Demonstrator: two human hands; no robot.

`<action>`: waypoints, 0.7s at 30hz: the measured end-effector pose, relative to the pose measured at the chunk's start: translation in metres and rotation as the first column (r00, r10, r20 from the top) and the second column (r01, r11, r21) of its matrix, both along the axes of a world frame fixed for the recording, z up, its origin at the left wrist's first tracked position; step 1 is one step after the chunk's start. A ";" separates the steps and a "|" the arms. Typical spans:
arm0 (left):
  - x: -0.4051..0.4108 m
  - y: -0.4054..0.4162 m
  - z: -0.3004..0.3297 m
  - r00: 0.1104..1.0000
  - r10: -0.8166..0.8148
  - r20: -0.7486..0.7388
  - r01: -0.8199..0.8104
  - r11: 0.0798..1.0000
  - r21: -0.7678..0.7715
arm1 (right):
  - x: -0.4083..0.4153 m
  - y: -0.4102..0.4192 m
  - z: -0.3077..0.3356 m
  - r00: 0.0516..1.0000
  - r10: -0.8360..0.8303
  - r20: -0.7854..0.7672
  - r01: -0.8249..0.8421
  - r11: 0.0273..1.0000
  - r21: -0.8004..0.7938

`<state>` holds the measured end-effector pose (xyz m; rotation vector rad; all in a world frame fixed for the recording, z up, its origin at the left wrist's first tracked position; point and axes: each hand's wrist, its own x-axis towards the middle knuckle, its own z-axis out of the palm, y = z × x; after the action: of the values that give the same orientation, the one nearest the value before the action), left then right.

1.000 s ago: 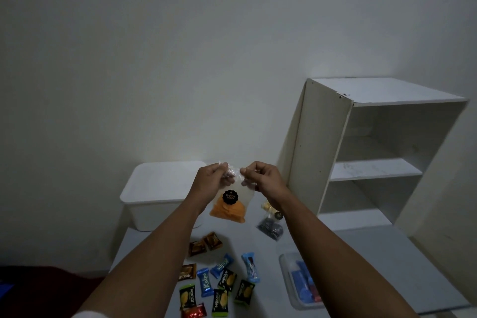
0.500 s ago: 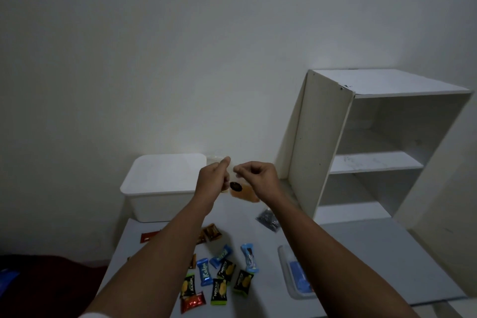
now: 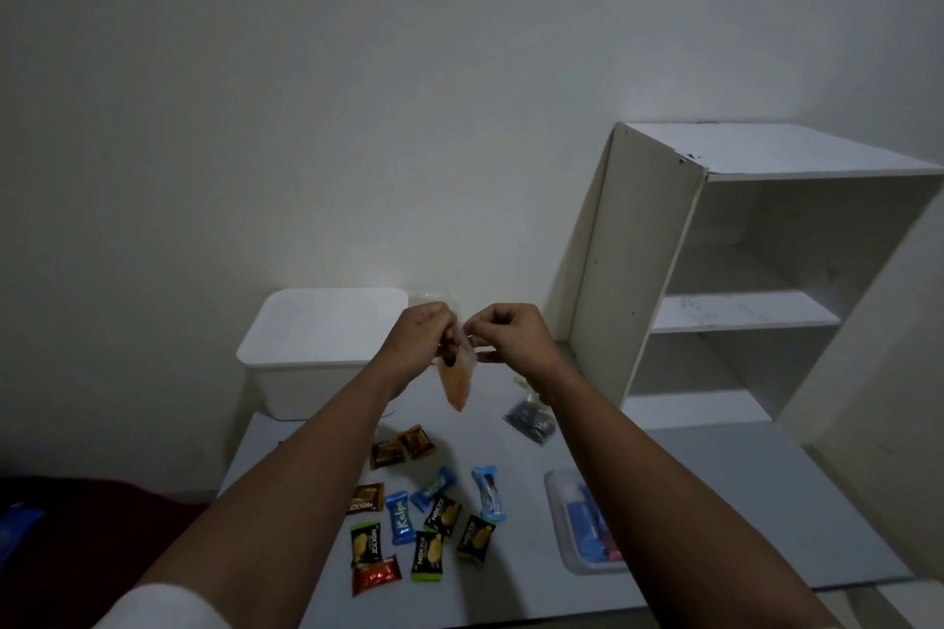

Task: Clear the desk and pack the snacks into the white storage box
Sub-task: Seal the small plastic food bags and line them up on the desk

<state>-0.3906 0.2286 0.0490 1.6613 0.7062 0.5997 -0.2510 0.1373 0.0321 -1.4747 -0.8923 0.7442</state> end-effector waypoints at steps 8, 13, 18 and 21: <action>0.007 0.012 -0.003 0.996 -0.068 -0.062 0.072 0.995 0.066 | 0.008 -0.007 0.002 0.995 0.079 -0.060 -0.082 0.995 -0.055; 0.013 0.020 -0.010 0.991 -0.077 -0.108 0.091 0.986 0.137 | 0.011 -0.002 -0.005 0.994 0.094 -0.053 -0.098 0.992 -0.083; 0.016 0.034 -0.025 0.981 -0.106 -0.163 0.127 0.984 0.125 | 0.018 0.006 -0.017 0.996 0.081 -0.048 -0.087 0.987 -0.134; 0.018 0.039 -0.041 0.981 -0.093 -0.170 0.116 0.984 0.134 | 0.018 0.017 -0.028 0.997 0.011 0.080 0.001 0.990 -0.139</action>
<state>-0.3727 0.2677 0.0083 1.8850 0.7007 0.4514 -0.2331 0.1547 0.0036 -1.6359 -0.9205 0.7681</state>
